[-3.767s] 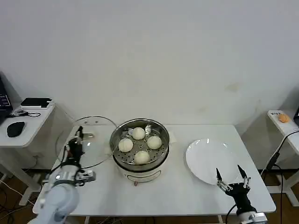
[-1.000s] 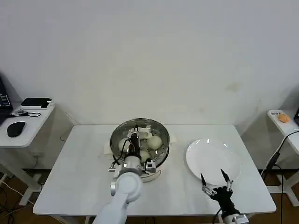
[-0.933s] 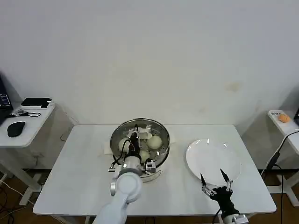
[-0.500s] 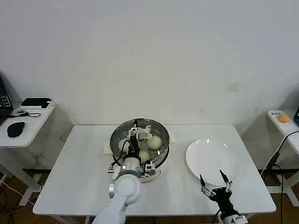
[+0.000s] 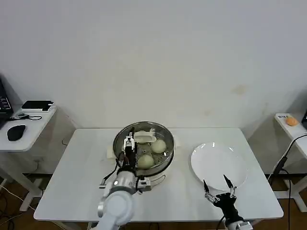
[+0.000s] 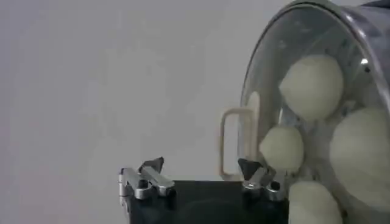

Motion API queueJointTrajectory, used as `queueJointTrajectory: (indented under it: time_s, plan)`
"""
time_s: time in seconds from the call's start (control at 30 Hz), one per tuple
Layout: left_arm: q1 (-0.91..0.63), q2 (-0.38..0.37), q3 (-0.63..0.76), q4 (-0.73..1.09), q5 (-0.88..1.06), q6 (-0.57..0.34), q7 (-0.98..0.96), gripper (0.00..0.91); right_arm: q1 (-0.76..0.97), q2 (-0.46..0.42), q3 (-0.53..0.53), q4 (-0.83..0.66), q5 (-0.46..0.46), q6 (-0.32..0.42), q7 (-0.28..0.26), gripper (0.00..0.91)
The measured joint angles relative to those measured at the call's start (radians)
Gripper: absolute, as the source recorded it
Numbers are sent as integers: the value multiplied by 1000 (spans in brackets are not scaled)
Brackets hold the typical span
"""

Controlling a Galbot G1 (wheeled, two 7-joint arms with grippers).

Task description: Take steamed baozi put them in steamer then cover it.

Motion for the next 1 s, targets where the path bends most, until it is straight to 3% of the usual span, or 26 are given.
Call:
queueJointTrajectory:
  time_s: [0.3, 0.7, 1.0]
  plan:
    - [207, 82, -97, -206, -193, -31, -109, 907, -20, -16, -10, 18, 16, -21, 5, 907]
    - [423, 84, -362, -181, -952, -291, -436, 907, -70, -46, -32, 67, 27, -103, 37, 907]
    - [548, 55, -440, -114, -1435, -373, -502, 907, -113, -63, -28, 128, 58, -136, 50, 907]
